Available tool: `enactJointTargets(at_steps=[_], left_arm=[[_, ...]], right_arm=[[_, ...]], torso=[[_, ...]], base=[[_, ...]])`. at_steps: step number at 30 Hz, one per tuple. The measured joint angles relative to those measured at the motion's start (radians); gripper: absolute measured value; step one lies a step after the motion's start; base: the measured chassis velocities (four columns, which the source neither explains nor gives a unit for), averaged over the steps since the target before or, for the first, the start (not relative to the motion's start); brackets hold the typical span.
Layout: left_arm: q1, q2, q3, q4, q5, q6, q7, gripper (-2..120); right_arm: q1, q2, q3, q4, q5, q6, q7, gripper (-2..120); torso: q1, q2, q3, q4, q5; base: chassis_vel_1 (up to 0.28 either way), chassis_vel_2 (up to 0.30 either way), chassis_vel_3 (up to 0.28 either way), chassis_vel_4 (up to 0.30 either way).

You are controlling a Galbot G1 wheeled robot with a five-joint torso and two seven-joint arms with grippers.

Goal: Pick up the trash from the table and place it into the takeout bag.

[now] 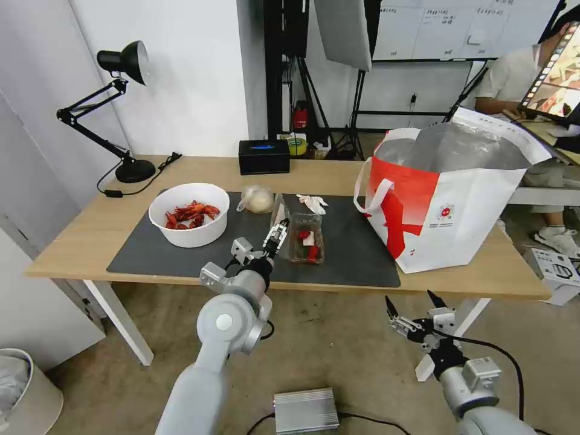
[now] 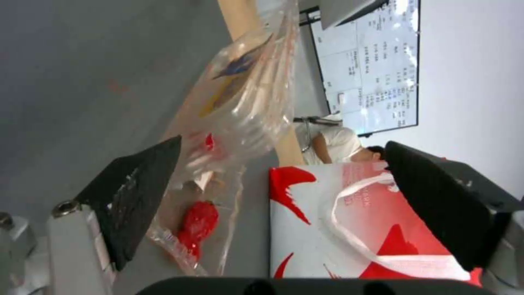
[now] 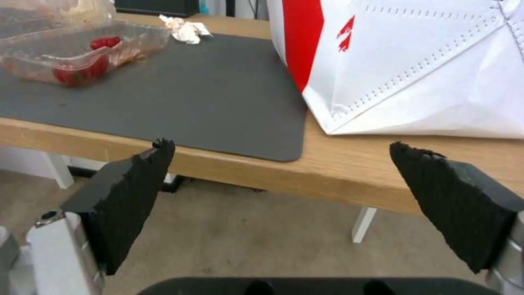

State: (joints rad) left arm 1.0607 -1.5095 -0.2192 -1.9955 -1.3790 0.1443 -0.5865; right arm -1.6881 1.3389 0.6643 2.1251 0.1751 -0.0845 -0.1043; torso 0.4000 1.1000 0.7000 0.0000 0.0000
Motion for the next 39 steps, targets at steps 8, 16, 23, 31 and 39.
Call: enactJointTargets(at_steps=[8, 16, 23, 31, 39], left_arm=[[-0.014, -0.007, 0.015, 0.013, 0.002, -0.003, 0.016, 100], [-0.020, -0.013, 0.034, 0.014, 0.003, -0.004, 0.020, 100], [-0.020, -0.023, 0.070, 0.016, 0.021, 0.007, 0.021, 100], [-0.027, -0.027, 0.100, 0.027, 0.036, 0.031, 0.023, 100], [-0.071, 0.005, 0.124, 0.047, 0.036, 0.045, 0.023, 91]], right_arm=[[-0.003, 0.002, 0.005, 0.002, 0.000, 0.002, 0.000, 100], [-0.008, 0.003, 0.012, 0.002, 0.000, 0.005, 0.002, 100], [-0.011, 0.001, 0.018, 0.003, 0.002, 0.006, 0.013, 100], [-0.013, 0.001, 0.021, 0.005, 0.006, 0.009, 0.014, 100], [-0.020, 0.001, 0.021, 0.029, 0.007, 0.009, 0.013, 100]], torso=[[0.000, 0.000, 0.000, 0.0000, 0.0000], [0.000, 0.000, 0.000, 0.0000, 0.0000], [0.000, 0.000, 0.000, 0.0000, 0.0000], [0.000, 0.000, 0.000, 0.0000, 0.0001], [0.000, 0.000, 0.000, 0.0001, 0.0000]], base=[[0.000, 0.000, 0.000, 0.000], [0.000, 0.000, 0.000, 0.000], [0.000, 0.000, 0.000, 0.000], [0.000, 0.000, 0.000, 0.000], [0.000, 0.000, 0.000, 0.000]])
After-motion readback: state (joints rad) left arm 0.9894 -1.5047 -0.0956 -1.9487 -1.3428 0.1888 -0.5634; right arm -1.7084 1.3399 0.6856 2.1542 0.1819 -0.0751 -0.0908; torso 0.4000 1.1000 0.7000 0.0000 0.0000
